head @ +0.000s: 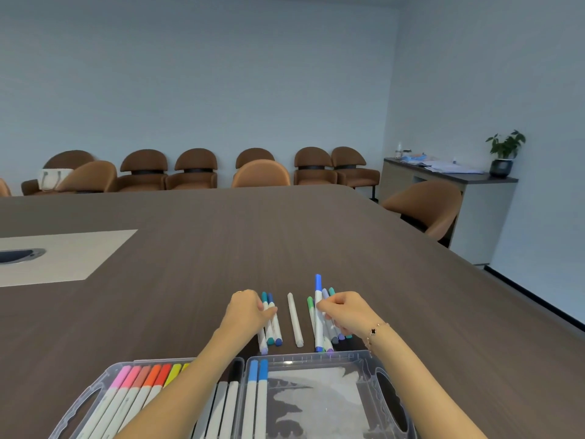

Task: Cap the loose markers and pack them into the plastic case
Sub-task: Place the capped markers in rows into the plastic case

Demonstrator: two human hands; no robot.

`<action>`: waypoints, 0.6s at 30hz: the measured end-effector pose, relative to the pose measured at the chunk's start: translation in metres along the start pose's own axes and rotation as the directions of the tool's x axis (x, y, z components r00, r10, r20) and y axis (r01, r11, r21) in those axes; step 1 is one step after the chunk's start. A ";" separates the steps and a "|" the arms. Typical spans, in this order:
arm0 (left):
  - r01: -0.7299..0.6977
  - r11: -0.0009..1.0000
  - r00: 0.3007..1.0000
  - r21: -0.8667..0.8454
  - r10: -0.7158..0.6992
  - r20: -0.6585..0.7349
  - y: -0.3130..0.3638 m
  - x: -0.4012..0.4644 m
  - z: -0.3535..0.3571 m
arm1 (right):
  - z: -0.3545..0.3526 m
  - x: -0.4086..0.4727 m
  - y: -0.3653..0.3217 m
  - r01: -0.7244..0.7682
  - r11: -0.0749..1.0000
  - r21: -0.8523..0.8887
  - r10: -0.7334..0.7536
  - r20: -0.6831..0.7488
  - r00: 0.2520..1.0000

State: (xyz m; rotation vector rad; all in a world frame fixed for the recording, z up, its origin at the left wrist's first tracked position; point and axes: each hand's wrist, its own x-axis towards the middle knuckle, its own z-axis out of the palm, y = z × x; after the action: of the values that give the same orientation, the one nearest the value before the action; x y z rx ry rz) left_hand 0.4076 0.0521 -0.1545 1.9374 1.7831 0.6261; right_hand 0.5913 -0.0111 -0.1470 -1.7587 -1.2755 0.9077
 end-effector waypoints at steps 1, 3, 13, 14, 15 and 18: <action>0.013 1.000 1.000 0.013 -0.013 0.010 0.001 0.000 0.000 | 0.000 0.000 0.000 -0.001 1.000 -0.001 0.001 0.003 1.000; 0.017 0.999 1.000 0.034 -0.018 0.018 0.004 0.003 0.003 | 0.000 0.000 0.000 -0.003 1.000 -0.003 0.003 0.005 1.000; -0.006 0.995 0.997 0.104 -0.002 0.080 0.016 0.001 0.008 | 0.000 0.002 0.000 -0.001 1.000 -0.003 0.001 0.005 1.000; -0.004 0.994 0.997 0.111 -0.005 0.083 0.018 0.000 0.008 | 0.000 0.003 0.001 0.001 1.000 -0.010 -0.001 0.005 1.000; -0.002 0.993 0.996 0.119 -0.008 0.084 0.021 0.000 0.007 | 0.001 0.003 0.001 0.004 1.000 -0.015 -0.004 0.005 1.000; 0.018 0.994 0.993 0.111 -0.030 0.113 0.029 -0.001 0.001 | 0.000 0.002 -0.001 0.014 1.000 0.008 -0.014 -0.001 1.000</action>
State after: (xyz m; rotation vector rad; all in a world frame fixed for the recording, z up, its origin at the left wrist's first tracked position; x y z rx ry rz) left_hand 0.4317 0.0485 -0.1384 1.9782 1.8008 0.4077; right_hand 0.5911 -0.0090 -0.1468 -1.7416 -1.2804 0.9030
